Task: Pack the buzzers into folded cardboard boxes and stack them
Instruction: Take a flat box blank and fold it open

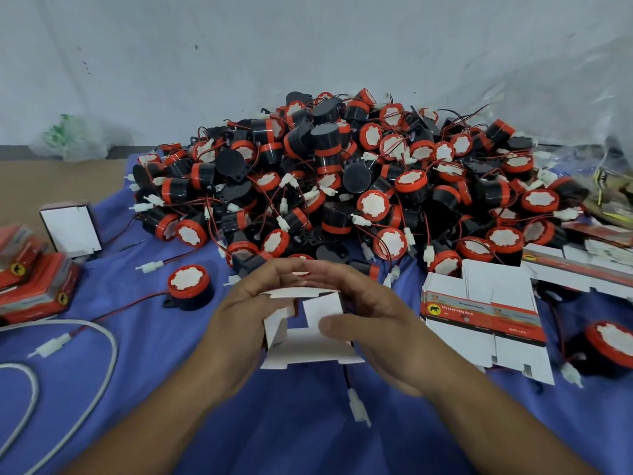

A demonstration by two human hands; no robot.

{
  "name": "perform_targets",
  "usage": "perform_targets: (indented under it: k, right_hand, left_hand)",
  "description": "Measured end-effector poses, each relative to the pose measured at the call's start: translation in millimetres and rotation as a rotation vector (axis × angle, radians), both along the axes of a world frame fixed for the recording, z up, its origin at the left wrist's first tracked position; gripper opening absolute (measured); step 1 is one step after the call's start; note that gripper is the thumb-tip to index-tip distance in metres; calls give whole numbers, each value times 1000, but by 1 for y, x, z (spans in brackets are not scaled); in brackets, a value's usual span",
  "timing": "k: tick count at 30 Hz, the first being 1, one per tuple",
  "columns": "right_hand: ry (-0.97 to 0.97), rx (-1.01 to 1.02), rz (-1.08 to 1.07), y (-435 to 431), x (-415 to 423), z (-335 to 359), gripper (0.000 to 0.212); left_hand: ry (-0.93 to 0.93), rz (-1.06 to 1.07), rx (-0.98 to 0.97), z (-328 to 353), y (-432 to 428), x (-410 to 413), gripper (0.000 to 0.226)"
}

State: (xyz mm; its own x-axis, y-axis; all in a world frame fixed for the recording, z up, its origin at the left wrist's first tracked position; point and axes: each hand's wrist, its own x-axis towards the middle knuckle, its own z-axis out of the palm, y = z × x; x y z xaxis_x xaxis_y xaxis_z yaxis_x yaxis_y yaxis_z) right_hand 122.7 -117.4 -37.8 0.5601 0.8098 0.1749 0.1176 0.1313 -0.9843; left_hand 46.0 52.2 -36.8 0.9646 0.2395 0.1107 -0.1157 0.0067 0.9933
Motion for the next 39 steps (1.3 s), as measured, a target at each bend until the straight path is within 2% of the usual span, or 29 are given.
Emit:
perform_targets:
  k: [2, 5, 8, 10, 13, 15, 17, 20, 23, 25, 26, 27, 28, 31, 34, 35, 37, 39]
  right_hand:
    - [-16, -15, -93, -1, 1, -2, 56]
    - [68, 47, -181, 0, 0, -3, 47]
    - [170, 154, -225, 2, 0, -2, 40]
    - [268, 209, -268, 3, 2, 0, 33]
    - [385, 234, -332, 1, 4, 3, 28]
    - [392, 242, -372, 0, 2, 3, 31]
    - [352, 240, -405, 3, -2, 1, 25]
    - [157, 202, -476, 8, -13, -1, 13]
    - [-41, 167, -432, 11, -30, -3, 27]
    - [-24, 108, -359, 15, -28, -1, 41]
    - [-41, 96, -245, 6, -30, -5, 46]
    - [-7, 72, -186, 2, -29, -7, 46]
    - [-27, 48, -184, 3, -23, -9, 35]
    - [-125, 53, -379, 15, -20, -3, 26]
    - [-14, 155, -478, 10, -18, -12, 18]
    - [58, 168, -503, 13, -16, -9, 18]
    - [200, 214, -527, 14, -14, -6, 15]
    - [279, 258, -546, 13, -15, -6, 24]
  left_hand:
    - [-4, -16, -20, -1, -4, 1, 33]
    - [-27, -24, -15, -3, -7, 3, 31]
    - [-140, -57, 249, -8, -11, -2, 27]
    - [-280, -57, 455, -10, -16, -2, 37]
    - [-451, -73, 573, -8, -24, 1, 55]
    - [-450, -136, 550, -7, -26, 0, 64]
    - [-391, -114, 487, -6, -23, -4, 57]
    - [-375, 87, 461, -5, -17, -5, 37]
    - [-318, 167, 395, -5, -14, -6, 40]
    - [-269, 187, 358, -6, -13, -6, 42]
    - [-244, 207, 340, -6, -12, -5, 40]
    - [-219, 235, 321, -6, -12, -5, 35]
    - [-199, 256, 308, -5, -11, -4, 31]
    - [-163, 199, 275, -4, -12, -4, 30]
    - [-195, 145, 308, -6, -17, -7, 34]
    - [-208, 144, 330, -7, -20, -8, 39]
    - [-202, 159, 483, -10, -28, -11, 72]
    - [-207, 170, 673, -13, -38, -15, 95]
